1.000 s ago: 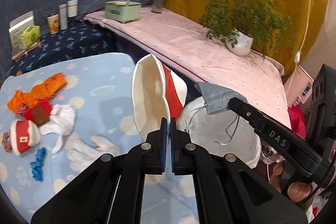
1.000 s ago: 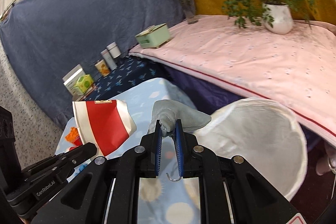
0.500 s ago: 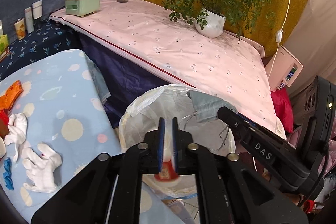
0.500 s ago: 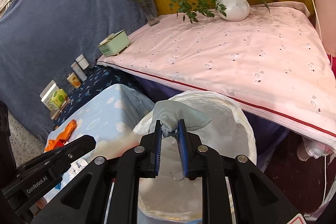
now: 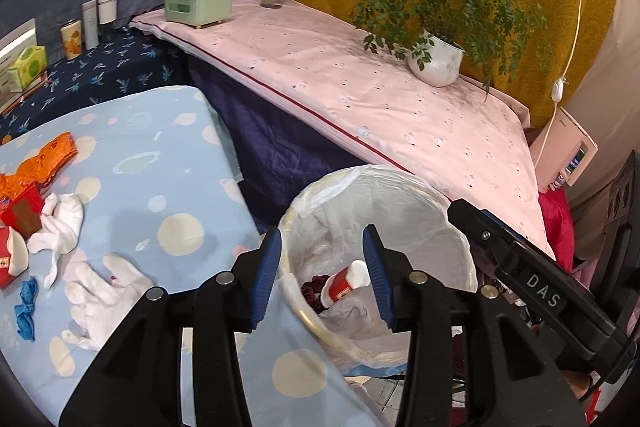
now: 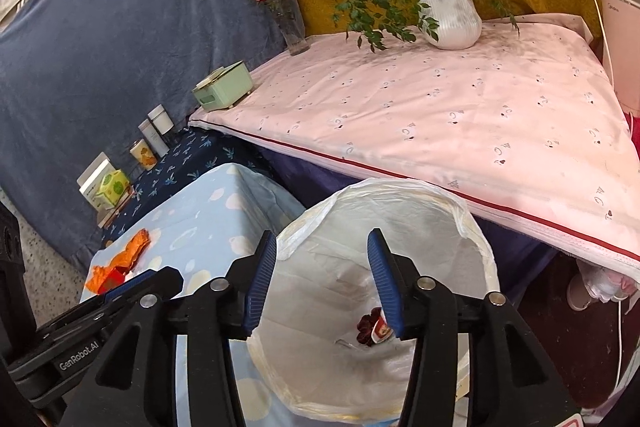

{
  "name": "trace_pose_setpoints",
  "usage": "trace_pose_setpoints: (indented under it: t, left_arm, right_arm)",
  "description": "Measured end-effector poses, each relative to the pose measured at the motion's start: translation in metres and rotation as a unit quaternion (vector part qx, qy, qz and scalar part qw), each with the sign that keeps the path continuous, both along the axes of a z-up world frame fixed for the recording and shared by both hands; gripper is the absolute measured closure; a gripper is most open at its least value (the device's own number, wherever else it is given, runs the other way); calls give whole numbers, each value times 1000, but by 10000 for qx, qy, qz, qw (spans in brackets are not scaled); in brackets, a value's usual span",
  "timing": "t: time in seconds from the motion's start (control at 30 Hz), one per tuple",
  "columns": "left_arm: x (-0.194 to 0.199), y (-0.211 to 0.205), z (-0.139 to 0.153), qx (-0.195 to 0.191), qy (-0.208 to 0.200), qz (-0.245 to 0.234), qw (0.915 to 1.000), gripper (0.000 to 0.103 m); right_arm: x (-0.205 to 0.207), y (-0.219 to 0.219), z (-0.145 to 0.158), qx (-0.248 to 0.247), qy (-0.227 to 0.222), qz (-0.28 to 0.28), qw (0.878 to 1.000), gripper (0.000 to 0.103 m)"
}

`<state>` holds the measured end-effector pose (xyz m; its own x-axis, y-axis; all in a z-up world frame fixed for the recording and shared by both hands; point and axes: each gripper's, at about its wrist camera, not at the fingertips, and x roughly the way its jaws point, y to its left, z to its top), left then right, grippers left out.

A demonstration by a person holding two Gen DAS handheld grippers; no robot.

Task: Collect trash
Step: 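Grasp the blue tape measure with the left tool while the right tool grasps the white glove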

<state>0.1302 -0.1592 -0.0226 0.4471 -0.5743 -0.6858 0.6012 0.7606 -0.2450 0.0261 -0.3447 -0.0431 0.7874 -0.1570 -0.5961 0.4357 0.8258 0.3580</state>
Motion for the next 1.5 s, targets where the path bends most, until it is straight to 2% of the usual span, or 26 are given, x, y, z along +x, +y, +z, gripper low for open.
trace_pose_setpoints:
  t: [0.4, 0.57, 0.7, 0.83, 0.9, 1.03, 1.27, 1.5]
  left_arm:
    - [10, 55, -6, -45, 78, 510, 9987, 60]
    - [15, 80, -8, -95, 116, 744, 9971, 60]
    - [17, 100, -11, -104, 113, 940, 9955, 54]
    - [21, 121, -17, -75, 137, 1129, 9935, 53]
    - [24, 133, -21, -68, 177, 1258, 9919, 51]
    - [27, 158, -29, -25, 185, 1557, 9876, 41]
    - [35, 213, -47, 198, 170, 2139, 9765, 27]
    - [48, 262, -72, 455, 283, 2543, 9657, 23]
  right_arm:
    - [13, 46, 9, -250, 52, 301, 9992, 43]
    - [20, 68, 11, -330, 91, 491, 9982, 43]
    - [26, 85, 11, -392, 131, 620, 9972, 38]
    - [33, 105, 8, -438, 184, 785, 9958, 36]
    - [36, 115, 7, -466, 217, 879, 9948, 34]
    - [45, 138, 2, -503, 286, 1085, 9924, 33]
    - [62, 177, -12, -466, 433, 1363, 9886, 28]
    - [83, 213, -39, -409, 714, 1611, 9835, 26]
